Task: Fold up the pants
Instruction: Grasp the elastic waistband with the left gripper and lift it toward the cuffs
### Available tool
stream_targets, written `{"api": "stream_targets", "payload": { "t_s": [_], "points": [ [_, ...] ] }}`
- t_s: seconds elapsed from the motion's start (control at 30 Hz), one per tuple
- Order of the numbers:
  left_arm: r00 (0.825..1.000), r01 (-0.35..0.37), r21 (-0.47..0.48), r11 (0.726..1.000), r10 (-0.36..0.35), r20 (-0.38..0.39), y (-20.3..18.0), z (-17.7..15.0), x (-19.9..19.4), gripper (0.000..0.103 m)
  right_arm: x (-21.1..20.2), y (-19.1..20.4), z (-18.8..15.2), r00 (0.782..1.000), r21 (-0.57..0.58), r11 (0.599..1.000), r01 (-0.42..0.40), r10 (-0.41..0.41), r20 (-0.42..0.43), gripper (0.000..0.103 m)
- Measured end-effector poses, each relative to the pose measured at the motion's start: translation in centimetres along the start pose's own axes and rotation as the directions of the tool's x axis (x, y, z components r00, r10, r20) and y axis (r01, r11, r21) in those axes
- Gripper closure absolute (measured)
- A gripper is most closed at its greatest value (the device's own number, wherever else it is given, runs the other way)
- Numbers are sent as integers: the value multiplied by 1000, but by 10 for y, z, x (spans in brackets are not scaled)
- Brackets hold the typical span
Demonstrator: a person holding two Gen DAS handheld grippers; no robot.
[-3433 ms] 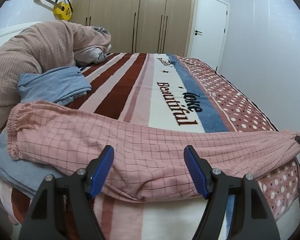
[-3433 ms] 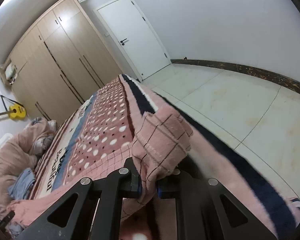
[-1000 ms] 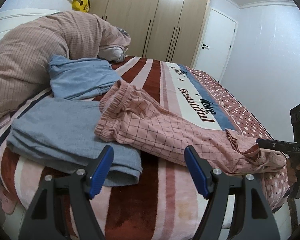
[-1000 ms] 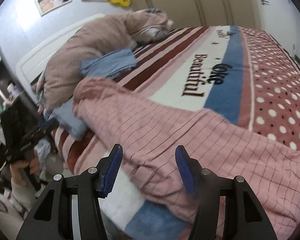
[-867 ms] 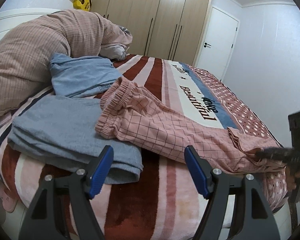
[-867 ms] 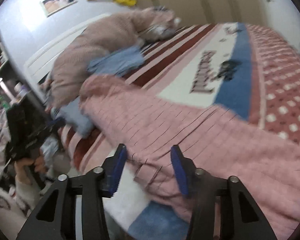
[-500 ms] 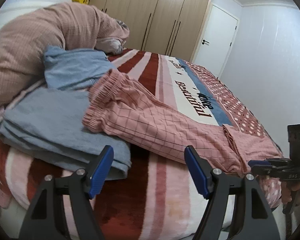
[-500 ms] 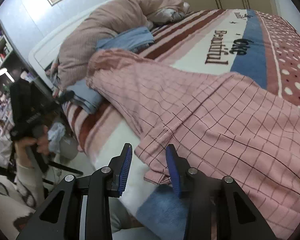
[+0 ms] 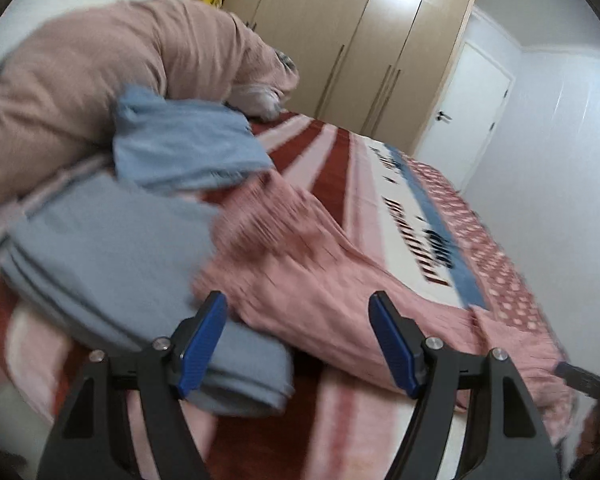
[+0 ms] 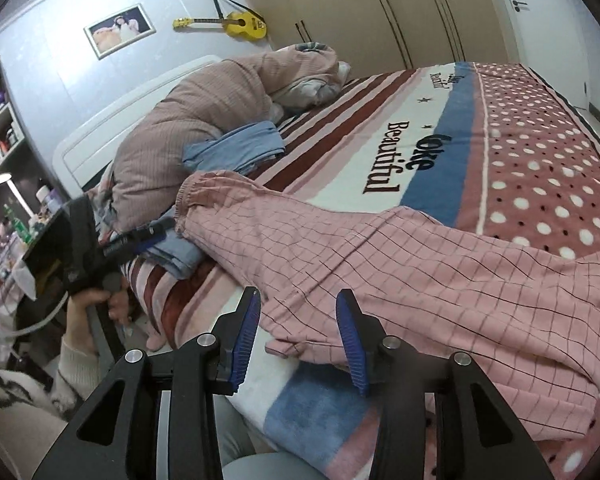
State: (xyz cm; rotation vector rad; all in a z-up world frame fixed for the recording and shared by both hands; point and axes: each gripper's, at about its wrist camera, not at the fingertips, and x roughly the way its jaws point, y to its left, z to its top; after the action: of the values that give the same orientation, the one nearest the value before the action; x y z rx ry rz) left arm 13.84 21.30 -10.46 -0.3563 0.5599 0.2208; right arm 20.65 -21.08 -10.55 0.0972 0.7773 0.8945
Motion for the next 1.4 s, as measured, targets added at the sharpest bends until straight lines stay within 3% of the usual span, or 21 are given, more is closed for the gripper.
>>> {"api": "stream_targets", "payload": {
  "t_s": [0.07, 0.13, 0.23, 0.3, 0.5, 0.6, 0.63, 0.8, 1.1, 1.27, 1.4],
  "points": [
    [999, -51, 28, 998, 51, -4, 9, 11, 9, 34, 1, -2, 0, 1000, -4, 1000, 8, -8, 2, 67],
    [998, -58, 66, 996, 60, -19, 16, 17, 21, 34, 1, -4, 0, 1000, -1, 1000, 11, -11, 6, 67],
    [998, -13, 103, 995, 19, -61, 28, 23, 40, 34, 4, -8, 1, 1000, 15, 1000, 10, -10, 7, 67],
    [994, 63, 115, 991, -53, -93, 33, 25, 52, 34, 7, -9, 1, 1000, 17, 1000, 18, -18, 1, 67],
    [983, 113, 101, 988, -97, -157, 41, 26, 87, 35, 13, -12, 2, 999, 32, 999, 42, -42, -15, 67],
    [978, 151, 77, 986, -138, -155, 39, 24, 93, 63, 14, -14, 2, 999, 46, 998, 51, -50, -14, 67],
    [982, 139, 89, 986, -126, -144, 37, 24, 92, 73, 13, -16, 1, 998, 53, 997, 55, -54, -12, 67],
    [984, 158, 133, 978, -146, -100, 21, 27, 72, 88, 7, -22, 1, 997, 80, 993, 83, -83, 3, 67],
    [973, 225, 249, 942, -228, -15, -34, 48, 7, 89, -20, -40, -8, 982, 131, 976, 176, -183, 50, 67],
    [953, 294, 300, 908, -304, -12, -86, 60, -22, 89, -49, -53, -19, 977, 170, 970, 174, -192, 97, 67],
    [929, 358, 353, 865, -369, -37, -141, 63, -34, 89, -75, -63, -31, 972, 188, 968, 165, -192, 137, 67]
  ]
}}
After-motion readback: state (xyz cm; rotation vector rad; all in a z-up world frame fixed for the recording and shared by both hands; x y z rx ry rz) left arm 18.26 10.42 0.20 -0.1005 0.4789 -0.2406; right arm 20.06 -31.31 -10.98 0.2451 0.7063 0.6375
